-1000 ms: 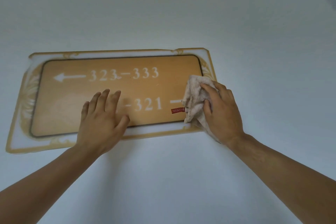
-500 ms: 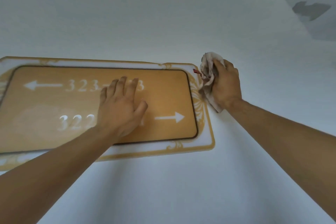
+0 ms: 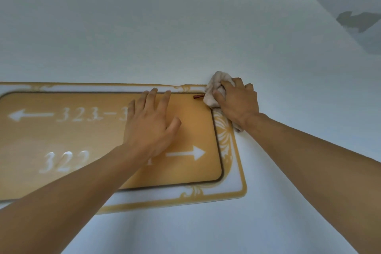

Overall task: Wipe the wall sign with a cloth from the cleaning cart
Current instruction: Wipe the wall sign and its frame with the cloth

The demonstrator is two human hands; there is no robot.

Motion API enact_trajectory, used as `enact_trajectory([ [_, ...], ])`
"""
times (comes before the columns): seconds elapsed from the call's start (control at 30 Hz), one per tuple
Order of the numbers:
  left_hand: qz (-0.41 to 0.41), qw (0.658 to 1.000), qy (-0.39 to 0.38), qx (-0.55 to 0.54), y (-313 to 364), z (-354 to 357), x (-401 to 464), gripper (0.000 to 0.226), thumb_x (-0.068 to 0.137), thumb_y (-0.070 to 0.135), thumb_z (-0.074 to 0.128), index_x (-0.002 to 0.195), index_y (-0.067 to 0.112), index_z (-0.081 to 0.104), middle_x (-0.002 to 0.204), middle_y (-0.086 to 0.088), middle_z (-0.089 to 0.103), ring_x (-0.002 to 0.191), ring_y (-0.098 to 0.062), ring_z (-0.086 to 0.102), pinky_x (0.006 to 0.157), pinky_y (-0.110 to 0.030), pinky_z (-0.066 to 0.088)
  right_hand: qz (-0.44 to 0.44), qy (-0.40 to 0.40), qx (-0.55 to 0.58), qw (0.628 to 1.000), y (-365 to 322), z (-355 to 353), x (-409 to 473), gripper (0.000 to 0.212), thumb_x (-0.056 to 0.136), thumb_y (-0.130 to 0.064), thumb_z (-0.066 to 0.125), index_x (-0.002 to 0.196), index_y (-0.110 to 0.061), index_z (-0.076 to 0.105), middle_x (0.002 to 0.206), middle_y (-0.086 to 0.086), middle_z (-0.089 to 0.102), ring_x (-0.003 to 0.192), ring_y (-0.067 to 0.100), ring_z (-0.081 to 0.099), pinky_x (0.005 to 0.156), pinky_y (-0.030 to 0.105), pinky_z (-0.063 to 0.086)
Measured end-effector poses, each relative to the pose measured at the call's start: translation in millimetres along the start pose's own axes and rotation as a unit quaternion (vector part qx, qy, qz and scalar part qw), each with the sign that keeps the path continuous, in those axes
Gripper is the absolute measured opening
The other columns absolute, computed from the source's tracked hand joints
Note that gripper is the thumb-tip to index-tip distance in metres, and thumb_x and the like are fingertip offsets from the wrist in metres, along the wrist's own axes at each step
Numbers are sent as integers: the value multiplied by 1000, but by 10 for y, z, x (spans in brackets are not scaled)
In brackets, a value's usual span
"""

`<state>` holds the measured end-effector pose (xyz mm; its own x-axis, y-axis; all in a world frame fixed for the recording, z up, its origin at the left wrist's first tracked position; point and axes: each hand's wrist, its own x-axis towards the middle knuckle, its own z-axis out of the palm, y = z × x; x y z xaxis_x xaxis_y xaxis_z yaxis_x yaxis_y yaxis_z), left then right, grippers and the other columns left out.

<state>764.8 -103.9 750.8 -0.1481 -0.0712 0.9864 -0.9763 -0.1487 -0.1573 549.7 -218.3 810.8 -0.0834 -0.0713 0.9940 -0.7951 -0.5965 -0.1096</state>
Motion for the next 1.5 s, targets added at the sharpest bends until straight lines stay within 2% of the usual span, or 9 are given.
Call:
enact_trajectory([
  [0.2,0,1000,7,-1,92,132,-57,73,86,56,27,153,27,23,161,-10,26,148,-29,18,120,-54,15,-4,4,32,999,-13,28,-129,45,104,-46,36,141,-25,51,137,8,43,110,32,46,81,36,41],
  [0.43,13,999,4,-29,375,203,-149,73,87,55,28,153,27,23,161,-11,25,149,-29,18,120,-55,14,-10,-5,16,1000,83,33,-746,48,105,-46,38,148,-27,46,142,7,41,110,30,47,90,38,49],
  [0.63,23,998,-5,-54,654,165,-286,72,85,55,29,151,25,28,159,-12,29,147,-31,22,120,-56,15,-5,-30,-62,998,105,14,-1440,50,105,-47,36,151,-27,41,143,7,43,98,25,52,82,32,49],
  [0.77,24,998,-11,-65,758,112,-348,70,87,53,31,152,25,27,159,-14,29,147,-32,22,119,-57,15,-43,-25,-67,997,117,-107,-2051,48,88,-34,74,130,-14,65,122,17,61,80,28,61,60,34,55],
  [0.8,22,997,-10,-69,779,100,-354,70,88,52,32,152,25,27,158,-15,30,147,-32,22,119,-57,15,-39,-30,-49,998,128,-107,-2170,48,88,-35,73,131,-14,65,122,17,60,84,30,62,62,36,56],
  [0.9,25,997,-18,-74,865,55,-377,70,87,53,30,152,24,27,158,-15,30,147,-31,22,120,-56,14,12,-79,-37,996,119,-84,-2472,55,101,-48,45,148,-21,49,138,10,50,97,25,57,81,34,55],
  [1.07,64,996,-42,-52,923,39,-544,71,86,52,28,151,22,28,157,-16,30,147,-32,22,120,-58,14,25,-87,19,996,138,-88,-2572,55,105,-47,36,156,-27,33,152,3,32,117,20,45,94,30,50],
  [1.2,75,995,-63,-21,771,52,-628,71,87,53,27,152,25,26,159,-14,28,148,-31,19,120,-56,13,15,-70,23,997,132,-27,-2410,53,107,-42,33,158,-28,27,156,-2,25,124,16,37,96,27,47],
  [1.5,30,998,-56,-6,296,18,-670,71,87,55,27,151,24,29,154,-13,34,146,-30,24,120,-55,15,48,-13,46,998,112,65,-2070,46,106,-37,39,150,-24,44,143,6,41,113,22,46,87,34,52],
])
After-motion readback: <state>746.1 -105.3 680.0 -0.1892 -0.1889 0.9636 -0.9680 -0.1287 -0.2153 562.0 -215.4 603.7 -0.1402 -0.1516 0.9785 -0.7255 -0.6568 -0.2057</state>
